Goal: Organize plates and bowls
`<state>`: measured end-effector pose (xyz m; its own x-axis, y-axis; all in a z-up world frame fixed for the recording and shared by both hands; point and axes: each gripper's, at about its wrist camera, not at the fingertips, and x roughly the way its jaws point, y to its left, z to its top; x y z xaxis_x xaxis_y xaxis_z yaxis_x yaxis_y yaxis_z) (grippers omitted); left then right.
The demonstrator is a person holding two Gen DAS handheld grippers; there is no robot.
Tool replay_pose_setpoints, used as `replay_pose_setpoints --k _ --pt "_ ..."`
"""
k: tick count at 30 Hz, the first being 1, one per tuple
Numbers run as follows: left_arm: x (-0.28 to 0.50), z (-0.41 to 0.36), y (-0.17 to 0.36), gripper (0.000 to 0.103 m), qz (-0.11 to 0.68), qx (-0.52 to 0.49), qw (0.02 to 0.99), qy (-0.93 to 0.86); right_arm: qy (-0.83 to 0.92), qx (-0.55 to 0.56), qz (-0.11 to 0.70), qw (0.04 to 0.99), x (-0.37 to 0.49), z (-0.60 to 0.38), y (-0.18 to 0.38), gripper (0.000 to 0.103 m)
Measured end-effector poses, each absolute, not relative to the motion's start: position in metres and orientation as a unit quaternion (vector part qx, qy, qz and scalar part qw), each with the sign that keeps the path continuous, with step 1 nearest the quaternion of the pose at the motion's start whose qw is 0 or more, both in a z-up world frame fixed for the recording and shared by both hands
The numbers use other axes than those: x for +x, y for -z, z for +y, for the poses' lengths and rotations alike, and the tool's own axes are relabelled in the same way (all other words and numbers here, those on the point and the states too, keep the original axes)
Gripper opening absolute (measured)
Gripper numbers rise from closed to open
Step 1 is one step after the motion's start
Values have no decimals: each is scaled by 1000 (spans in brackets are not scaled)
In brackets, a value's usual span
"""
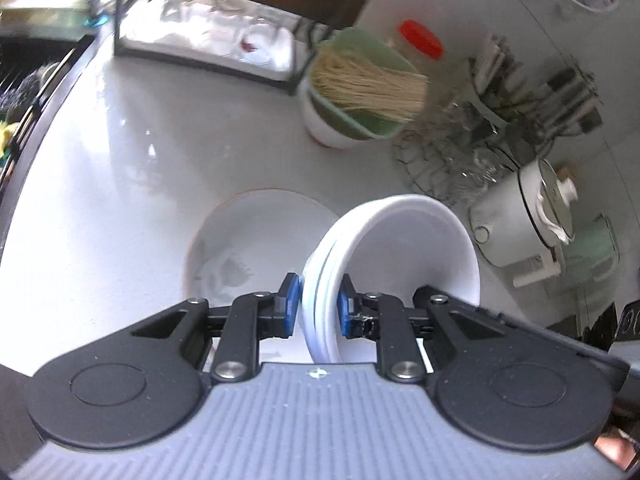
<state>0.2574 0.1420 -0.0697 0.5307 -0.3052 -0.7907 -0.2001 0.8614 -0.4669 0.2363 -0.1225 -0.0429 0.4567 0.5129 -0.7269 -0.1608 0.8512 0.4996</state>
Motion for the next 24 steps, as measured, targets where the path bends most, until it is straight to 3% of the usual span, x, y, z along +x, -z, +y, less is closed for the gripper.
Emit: replay_pose_setpoints --k 13,24 --pt "263 164 123 22 504 -291 813 11 -195 173 531 806 257 -97 87 16" --pt "295 152 147 22 507 -259 822 -4 -197 154 542 803 291 -95 117 16"
